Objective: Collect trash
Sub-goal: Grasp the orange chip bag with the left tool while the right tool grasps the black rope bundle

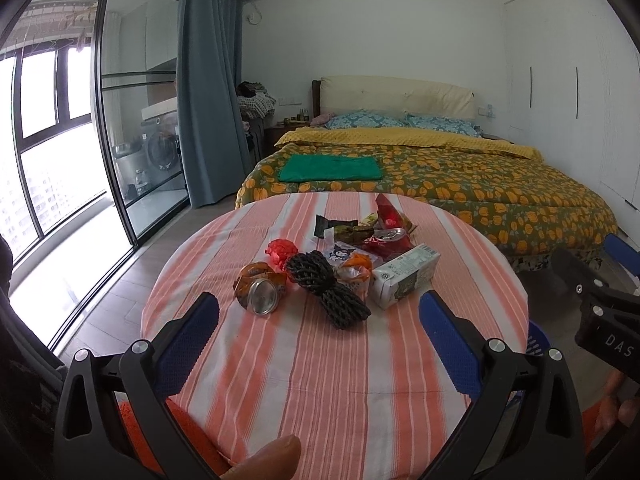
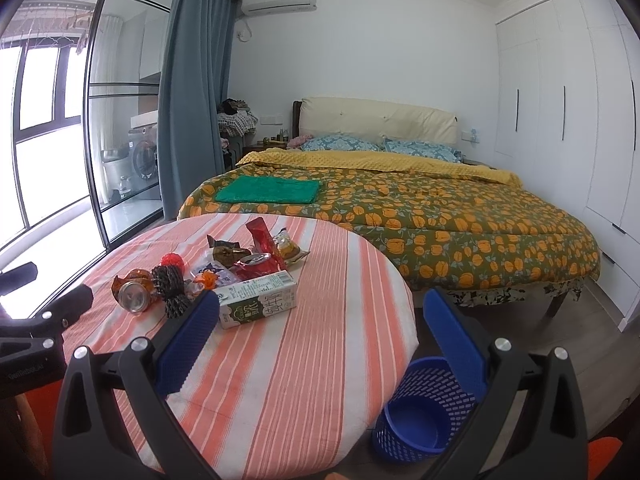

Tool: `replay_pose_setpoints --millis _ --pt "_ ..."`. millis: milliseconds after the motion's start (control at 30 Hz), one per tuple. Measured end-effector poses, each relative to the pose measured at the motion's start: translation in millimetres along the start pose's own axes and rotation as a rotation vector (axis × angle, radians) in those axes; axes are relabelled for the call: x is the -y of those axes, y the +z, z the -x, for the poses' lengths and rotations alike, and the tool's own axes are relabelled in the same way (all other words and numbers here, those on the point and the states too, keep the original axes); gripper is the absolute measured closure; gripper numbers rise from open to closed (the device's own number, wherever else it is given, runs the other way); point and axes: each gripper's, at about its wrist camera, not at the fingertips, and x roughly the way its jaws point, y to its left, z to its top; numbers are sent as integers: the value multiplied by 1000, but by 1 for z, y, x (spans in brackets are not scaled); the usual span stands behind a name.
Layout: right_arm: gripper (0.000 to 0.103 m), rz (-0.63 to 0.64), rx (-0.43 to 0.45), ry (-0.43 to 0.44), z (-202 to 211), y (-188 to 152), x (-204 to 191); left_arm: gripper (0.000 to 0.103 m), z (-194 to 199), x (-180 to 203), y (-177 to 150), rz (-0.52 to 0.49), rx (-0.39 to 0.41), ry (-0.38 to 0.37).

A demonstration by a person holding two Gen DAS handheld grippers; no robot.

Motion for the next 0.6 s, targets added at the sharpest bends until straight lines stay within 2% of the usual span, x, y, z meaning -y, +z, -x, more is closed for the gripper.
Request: replay_pose_setpoints --millis 133,200,300,400,467,600 --pt "5 -2 -30 24 -17 -1 -5 4 -30 -15 -12 61 -127 7" --pt "5 3 -35 43 -23 -4 -8 4 -44 -24 -19 89 -174 65" --pt "5 20 -47 63 -32 -14 -10 4 -63 -37 -26 118 -239 96" --pt "5 11 -96 80 -45 -25 -8 4 -79 -50 -36 168 -282 39" --pt "5 4 -109 85 -50 -30 -5 4 -86 -59 -41 202 -282 -6" --pt "5 5 -141 106 -60 -41 -2 4 -106 -72 -37 237 -268 -45"
